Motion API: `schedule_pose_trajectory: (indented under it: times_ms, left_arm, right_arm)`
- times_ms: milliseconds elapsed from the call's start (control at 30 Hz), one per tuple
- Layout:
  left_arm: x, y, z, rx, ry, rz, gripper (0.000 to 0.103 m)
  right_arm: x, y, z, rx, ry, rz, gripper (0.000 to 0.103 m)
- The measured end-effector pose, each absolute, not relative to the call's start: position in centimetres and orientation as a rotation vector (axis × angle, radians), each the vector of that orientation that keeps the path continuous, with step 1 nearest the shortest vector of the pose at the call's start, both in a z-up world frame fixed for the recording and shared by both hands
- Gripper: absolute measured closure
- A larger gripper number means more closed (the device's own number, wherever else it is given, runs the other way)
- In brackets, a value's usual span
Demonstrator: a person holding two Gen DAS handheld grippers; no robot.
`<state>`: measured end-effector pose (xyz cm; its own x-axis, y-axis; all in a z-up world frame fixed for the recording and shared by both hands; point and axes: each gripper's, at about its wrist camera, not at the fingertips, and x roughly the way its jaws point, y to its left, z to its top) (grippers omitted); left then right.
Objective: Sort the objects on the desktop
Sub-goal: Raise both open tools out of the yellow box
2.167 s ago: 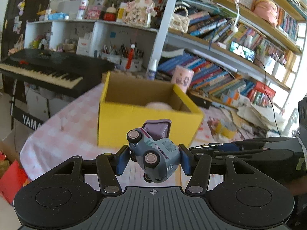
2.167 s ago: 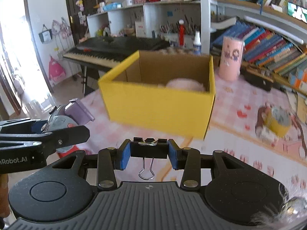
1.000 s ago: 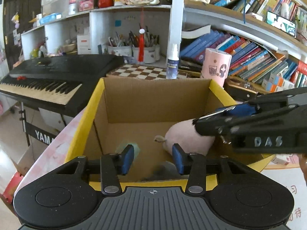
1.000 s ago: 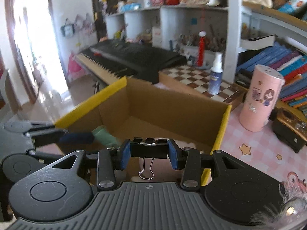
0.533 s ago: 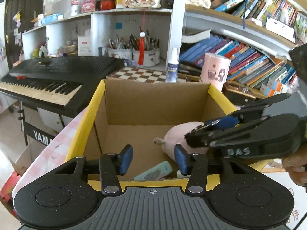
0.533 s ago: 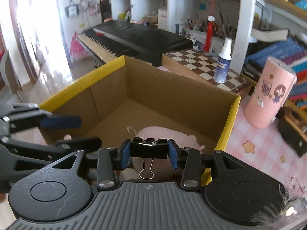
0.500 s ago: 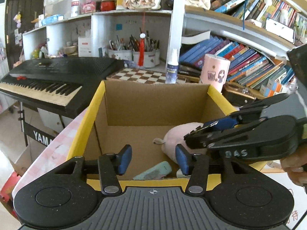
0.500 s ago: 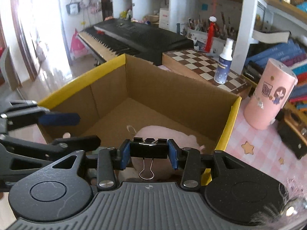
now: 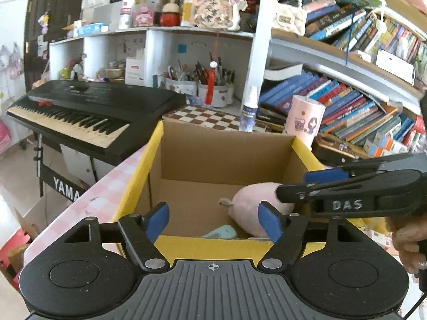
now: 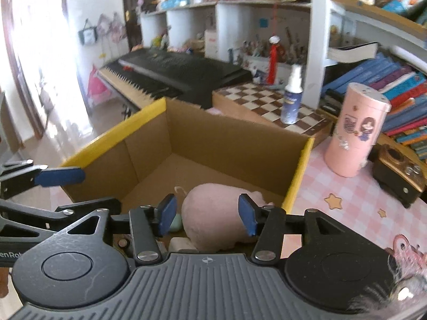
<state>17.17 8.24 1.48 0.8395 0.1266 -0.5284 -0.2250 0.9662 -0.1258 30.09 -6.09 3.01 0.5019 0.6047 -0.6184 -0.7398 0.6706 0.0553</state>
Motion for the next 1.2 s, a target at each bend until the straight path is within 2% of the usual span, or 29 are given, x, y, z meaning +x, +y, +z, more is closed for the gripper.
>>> schedule_pose_trajectory:
  times_ms: [467,967,1067,1200]
  left_arm:
    - [12.2,8.8,3.5,-0.226,0.449,0.200,0.022]
    - [6.9,9.4,2.4,-0.266,0.464,0.165,0.021]
    - [5.8,9.4,2.2,-0.275,0.468,0.161,0.016]
    - [4.3,9.3,2.1,-0.281,0.475,0.148,0.016]
  right_arm:
    - [24.9,-10.4,5.2,-0.128,0.532,0.659,0.046]
    - [18.1,-11.9,4.4,-0.118,0.544,0.523,0.038]
    - [16.1,-12.0,3.9,-0.136,0.544,0.506,0.037]
    - [13.4,-12.1,3.1,-0.166,0.545,0.489,0.033]
